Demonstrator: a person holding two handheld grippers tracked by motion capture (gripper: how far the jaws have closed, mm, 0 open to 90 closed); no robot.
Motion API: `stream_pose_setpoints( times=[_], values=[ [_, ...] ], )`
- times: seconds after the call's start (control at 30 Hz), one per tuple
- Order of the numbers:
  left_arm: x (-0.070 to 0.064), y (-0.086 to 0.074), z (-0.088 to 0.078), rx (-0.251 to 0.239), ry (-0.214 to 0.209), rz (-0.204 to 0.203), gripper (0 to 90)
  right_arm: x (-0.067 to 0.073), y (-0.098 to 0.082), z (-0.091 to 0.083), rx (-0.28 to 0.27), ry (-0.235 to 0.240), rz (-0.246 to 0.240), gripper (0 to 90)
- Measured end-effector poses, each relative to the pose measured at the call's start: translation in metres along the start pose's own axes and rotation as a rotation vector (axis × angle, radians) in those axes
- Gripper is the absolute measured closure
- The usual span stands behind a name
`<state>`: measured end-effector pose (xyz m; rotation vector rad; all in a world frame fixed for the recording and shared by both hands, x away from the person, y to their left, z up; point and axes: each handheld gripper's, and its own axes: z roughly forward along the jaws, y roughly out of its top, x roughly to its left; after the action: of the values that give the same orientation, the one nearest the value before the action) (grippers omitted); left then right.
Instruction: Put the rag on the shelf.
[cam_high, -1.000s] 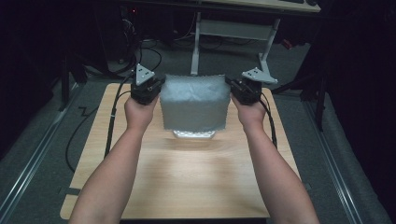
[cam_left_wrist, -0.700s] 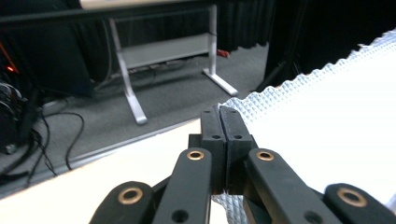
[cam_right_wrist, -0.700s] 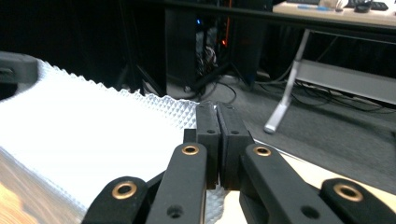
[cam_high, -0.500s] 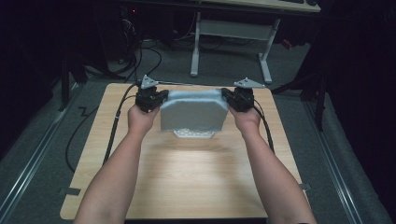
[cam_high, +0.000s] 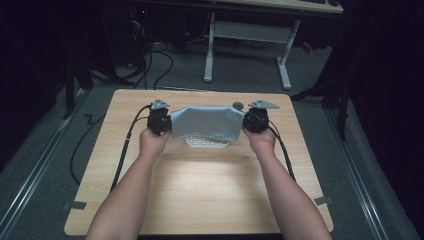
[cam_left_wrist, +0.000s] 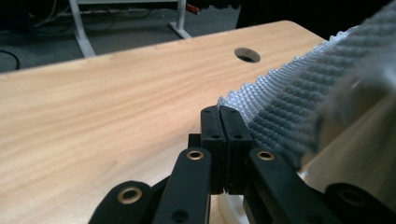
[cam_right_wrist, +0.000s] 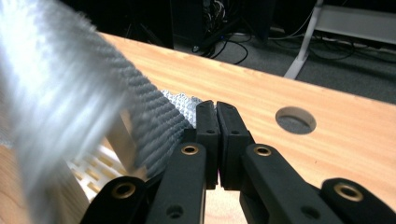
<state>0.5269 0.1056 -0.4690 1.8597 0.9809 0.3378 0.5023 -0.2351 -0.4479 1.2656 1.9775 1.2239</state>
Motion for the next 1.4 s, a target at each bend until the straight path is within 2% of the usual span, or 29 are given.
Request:
stream_pose_setpoints(
  times=[0.07,0.2,0.27,0.5,0.6,0.73,0.97,1.17,1.3,1.4],
  values=[
    [-0.002,-0.003,0.001,0.0,0.0,0.008,89.8,-0.001,-0.004,0.001,0.006,0.002,0.001,89.0],
    [-0.002,-0.007,0.0,-0.011,-0.007,-0.009,89.3,-0.001,-0.01,0.003,0.013,0.011,0.008,88.3],
    [-0.002,-0.008,-0.001,-0.014,-0.003,-0.01,88.6,0.0,-0.01,0.003,0.013,0.006,0.007,85.3],
    [0.002,-0.007,-0.011,-0.023,0.033,-0.001,75.3,0.001,-0.006,-0.001,-0.001,0.007,0.002,80.4],
    [0.007,-0.003,-0.021,-0.058,0.058,-0.017,69.2,0.001,-0.001,-0.006,-0.017,-0.004,-0.001,74.9],
    [0.009,0.0,-0.029,-0.081,0.077,-0.019,65.4,-0.003,0.002,-0.012,-0.026,-0.017,-0.002,71.2],
    [0.017,0.0,-0.044,-0.09,0.108,-0.025,64.5,-0.008,0.004,-0.023,-0.023,-0.034,-0.012,65.1],
    [0.023,-0.007,-0.055,-0.093,0.131,-0.037,63.6,-0.012,0.001,-0.035,-0.036,-0.047,-0.011,62.8],
    [0.024,-0.014,-0.064,-0.112,0.137,-0.049,62.5,-0.014,-0.004,-0.042,-0.022,-0.066,-0.014,59.7],
    [0.025,-0.018,-0.072,-0.12,0.149,-0.049,61.1,-0.014,-0.007,-0.05,-0.028,-0.074,-0.032,58.8]
  ],
)
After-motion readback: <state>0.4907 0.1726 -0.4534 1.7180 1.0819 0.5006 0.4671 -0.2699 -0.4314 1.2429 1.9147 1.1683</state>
